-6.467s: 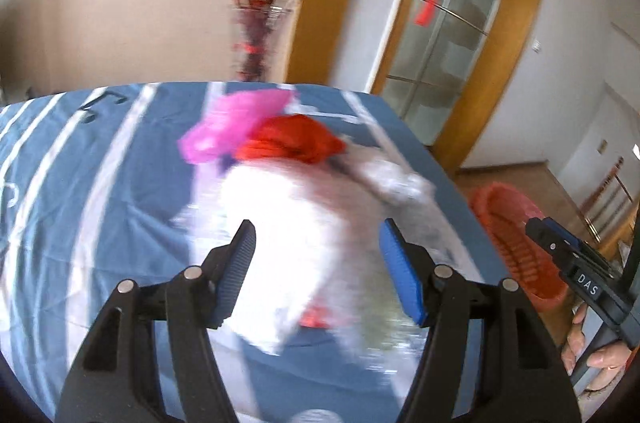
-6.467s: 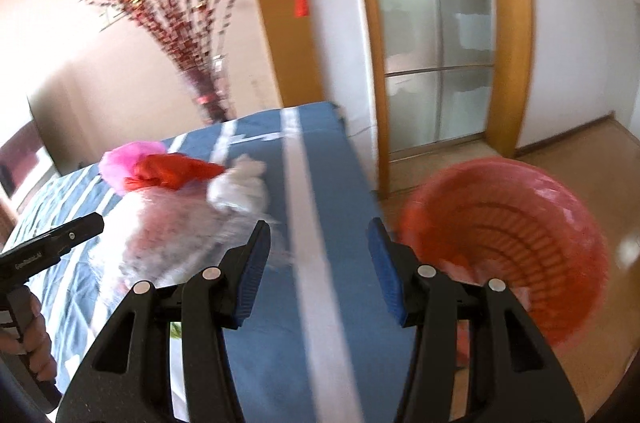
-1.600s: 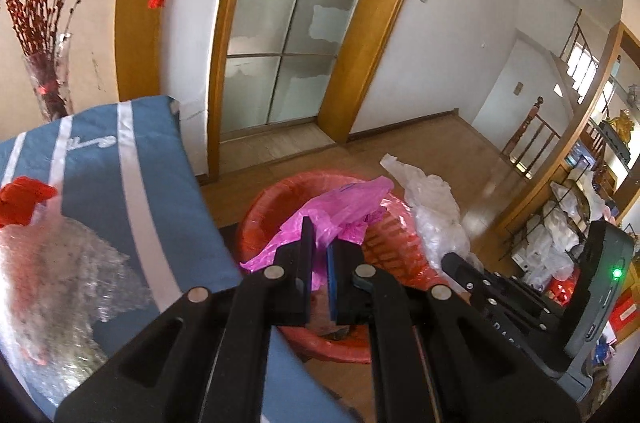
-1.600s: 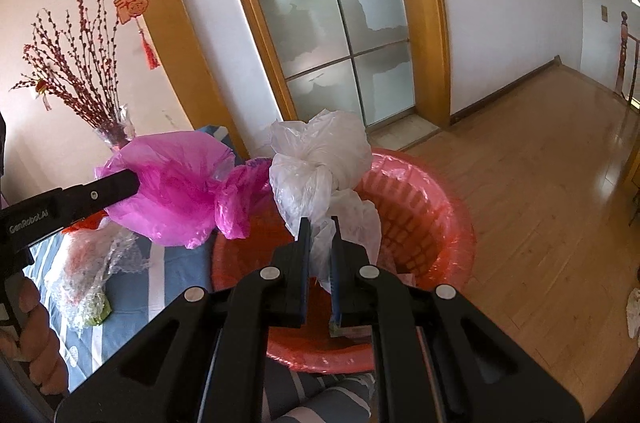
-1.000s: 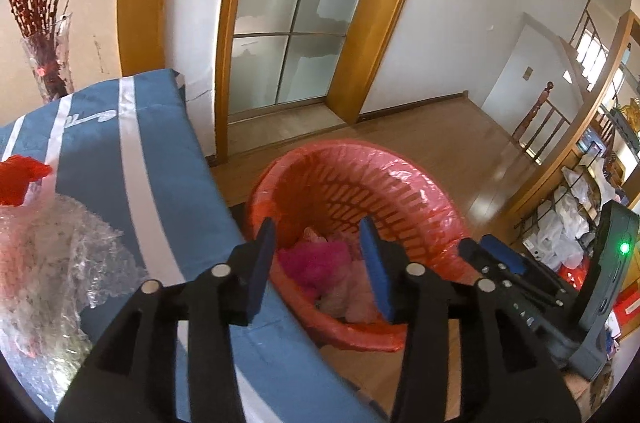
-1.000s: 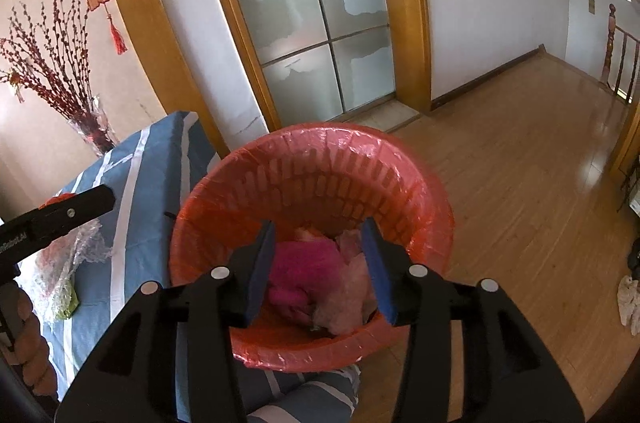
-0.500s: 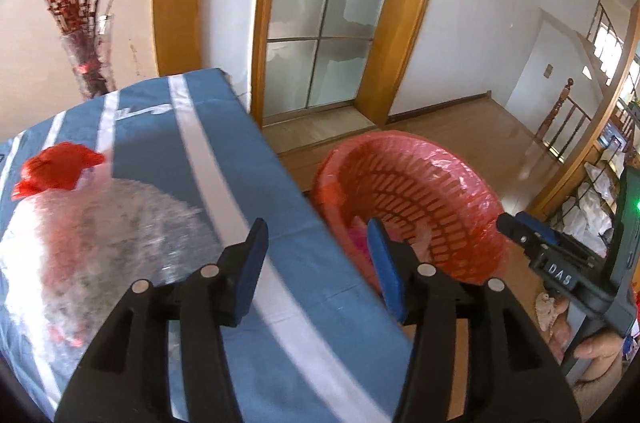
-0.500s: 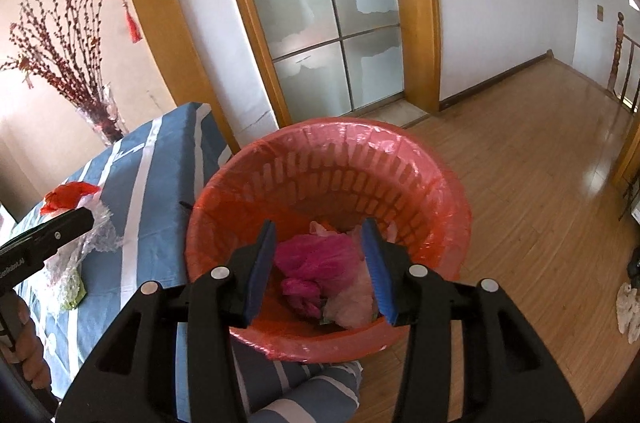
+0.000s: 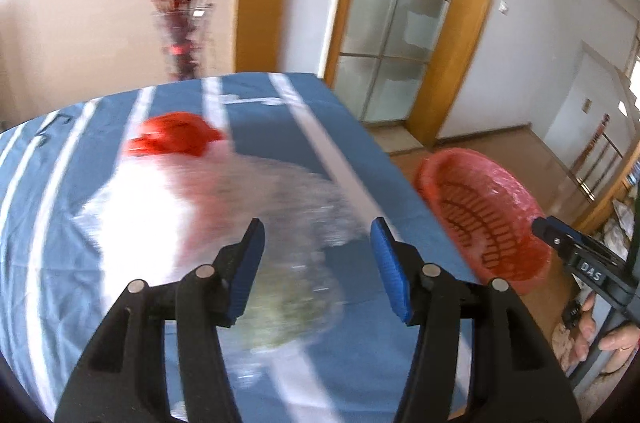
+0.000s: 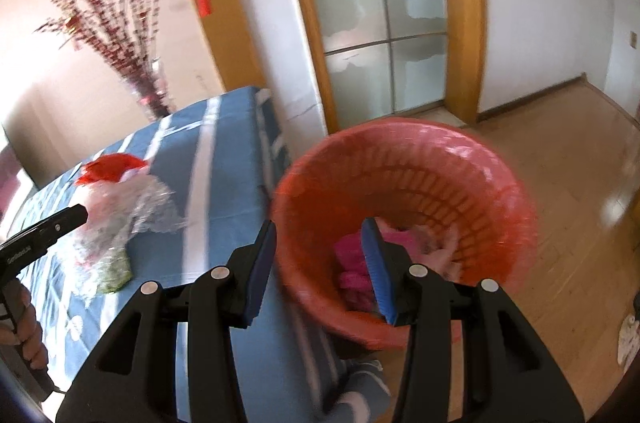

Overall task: Collect trash
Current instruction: 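Move both tools back over the bed toward the bubble wrap sheet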

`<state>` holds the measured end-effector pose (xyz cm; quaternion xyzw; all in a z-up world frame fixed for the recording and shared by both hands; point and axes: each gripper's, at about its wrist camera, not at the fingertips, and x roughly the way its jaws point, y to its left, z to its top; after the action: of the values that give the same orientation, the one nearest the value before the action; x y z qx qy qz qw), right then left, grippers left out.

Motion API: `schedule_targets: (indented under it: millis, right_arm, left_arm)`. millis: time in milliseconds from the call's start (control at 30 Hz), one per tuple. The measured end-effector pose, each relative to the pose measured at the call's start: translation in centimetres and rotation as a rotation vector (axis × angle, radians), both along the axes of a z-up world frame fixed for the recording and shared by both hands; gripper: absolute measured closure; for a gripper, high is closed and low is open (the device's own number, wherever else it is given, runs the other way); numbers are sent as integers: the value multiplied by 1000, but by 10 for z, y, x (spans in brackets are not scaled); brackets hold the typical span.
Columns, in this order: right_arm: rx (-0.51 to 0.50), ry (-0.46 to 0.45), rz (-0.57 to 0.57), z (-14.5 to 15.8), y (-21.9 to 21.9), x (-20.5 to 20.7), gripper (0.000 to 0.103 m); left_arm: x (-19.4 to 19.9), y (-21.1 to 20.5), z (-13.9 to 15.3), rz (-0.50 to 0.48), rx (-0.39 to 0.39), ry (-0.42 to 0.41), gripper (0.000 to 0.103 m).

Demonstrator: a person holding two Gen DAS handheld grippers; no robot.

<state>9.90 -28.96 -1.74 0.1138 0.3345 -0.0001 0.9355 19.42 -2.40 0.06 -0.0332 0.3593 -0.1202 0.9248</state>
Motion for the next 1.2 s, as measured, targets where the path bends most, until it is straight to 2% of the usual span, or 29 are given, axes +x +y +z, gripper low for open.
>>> schedule_targets:
  millis: [300,633,733,867,1000,1200]
  right_arm:
    - [24,-10,185,11,84,16,58]
    - [35,29,357,5,180,39,58]
    - [56,42,376,3,201,50,58]
    - [86,48,364,3,222,65,49]
    - [112,63,346,3,235,79,49]
    - [52,104,346,-6,255,87,46]
  left_arm:
    - [-17,89,2,173,32,-33,45]
    - [-21,162,-14,307,28,-10,45]
    - [-24,180,-19,333,17,2,45]
    - [-25,196,-24,352,6,7,45]
    - [-24,206,-27,360,-3,11,45]
    - [-23,215,-33,365,-24,26,45]
